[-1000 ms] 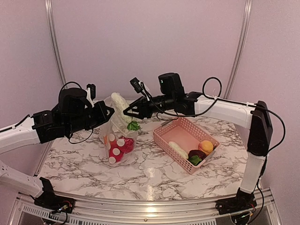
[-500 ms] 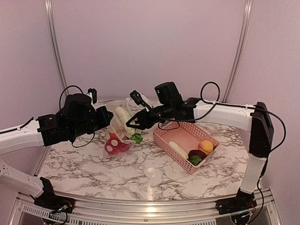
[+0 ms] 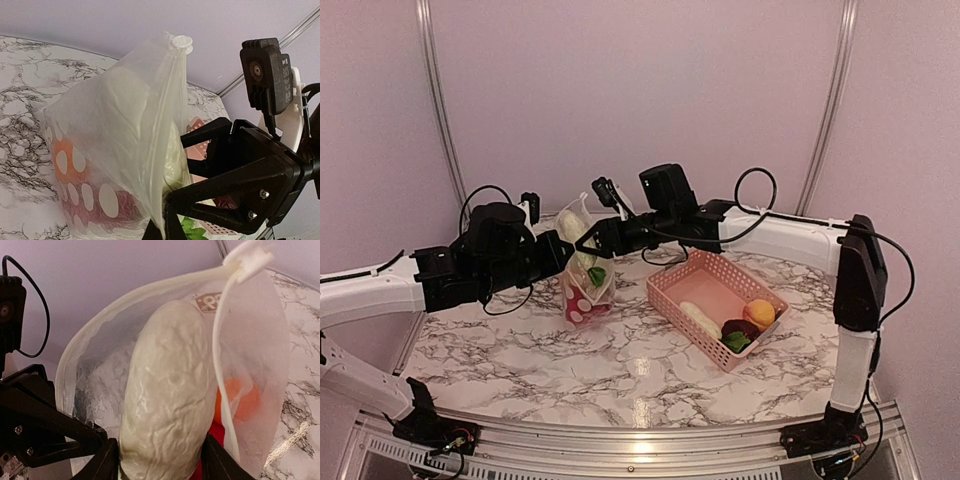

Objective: Place the food in the zip-top bag and seal the zipper
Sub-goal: Place the fake vegetable in the zipper food storage bag, then pick up the fake fruit from the bin.

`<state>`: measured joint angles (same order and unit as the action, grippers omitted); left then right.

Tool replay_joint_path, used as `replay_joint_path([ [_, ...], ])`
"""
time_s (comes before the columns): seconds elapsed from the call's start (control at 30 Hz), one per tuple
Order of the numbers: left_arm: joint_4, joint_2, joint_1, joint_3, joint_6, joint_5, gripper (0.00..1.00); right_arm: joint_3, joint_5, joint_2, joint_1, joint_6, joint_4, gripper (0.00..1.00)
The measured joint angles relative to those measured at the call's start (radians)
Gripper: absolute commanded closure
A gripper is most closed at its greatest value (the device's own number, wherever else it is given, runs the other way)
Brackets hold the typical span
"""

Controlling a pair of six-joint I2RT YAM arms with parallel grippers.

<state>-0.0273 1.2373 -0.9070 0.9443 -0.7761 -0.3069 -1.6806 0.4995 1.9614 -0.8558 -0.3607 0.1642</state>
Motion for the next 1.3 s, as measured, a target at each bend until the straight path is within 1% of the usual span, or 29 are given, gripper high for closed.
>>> replay_joint_path([
  [0.07, 0.001, 0.0, 0.0, 0.0, -0.005, -0.007, 1.0, 0.003, 0.01, 0.003, 0.0, -0.006, 0.0, 0.3],
  [0.13, 0.002, -0.005, 0.0, -0.01, -0.01, -0.021, 1.0, 0.006, 0.014, 0.003, 0.0, -0.002, 0.001, 0.27],
  [0.33, 0.003, -0.01, 0.0, -0.028, -0.026, -0.051, 1.0, 0.01, 0.012, -0.008, -0.001, 0.051, 0.009, 0.24],
  [0.5, 0.0, -0.01, 0.0, -0.029, -0.027, -0.059, 1.0, 0.01, 0.025, -0.051, 0.003, 0.112, 0.02, 0.22],
  [0.6, -0.008, -0.01, 0.0, -0.029, -0.022, -0.062, 1.0, 0.03, 0.067, -0.101, 0.02, 0.156, 0.021, 0.18],
  [0.67, -0.025, -0.015, 0.0, -0.024, -0.01, -0.062, 1.0, 0.06, 0.099, -0.146, 0.048, 0.192, 0.02, 0.17],
  [0.77, -0.069, -0.027, 0.0, 0.0, 0.014, -0.062, 1.0, 0.106, 0.121, -0.213, 0.126, 0.252, 0.025, 0.16],
  [0.93, -0.123, -0.043, 0.0, 0.05, 0.052, -0.061, 1.0, 0.154, 0.098, -0.297, 0.289, 0.402, 0.072, 0.14],
  [1.0, -0.141, -0.045, 0.0, 0.067, 0.068, -0.06, 1.0, 0.173, 0.079, -0.325, 0.332, 0.458, 0.101, 0.13],
  [1.13, -0.19, -0.04, 0.0, 0.102, 0.099, -0.037, 1.0, 0.197, 0.039, -0.38, 0.377, 0.591, 0.195, 0.12],
  [1.2, -0.209, -0.027, 0.001, 0.13, 0.122, 0.001, 1.0, 0.202, 0.016, -0.409, 0.383, 0.666, 0.257, 0.13],
  [1.3, -0.241, 0.001, 0.001, 0.175, 0.166, 0.072, 1.0, 0.229, -0.021, -0.456, 0.389, 0.761, 0.326, 0.17],
])
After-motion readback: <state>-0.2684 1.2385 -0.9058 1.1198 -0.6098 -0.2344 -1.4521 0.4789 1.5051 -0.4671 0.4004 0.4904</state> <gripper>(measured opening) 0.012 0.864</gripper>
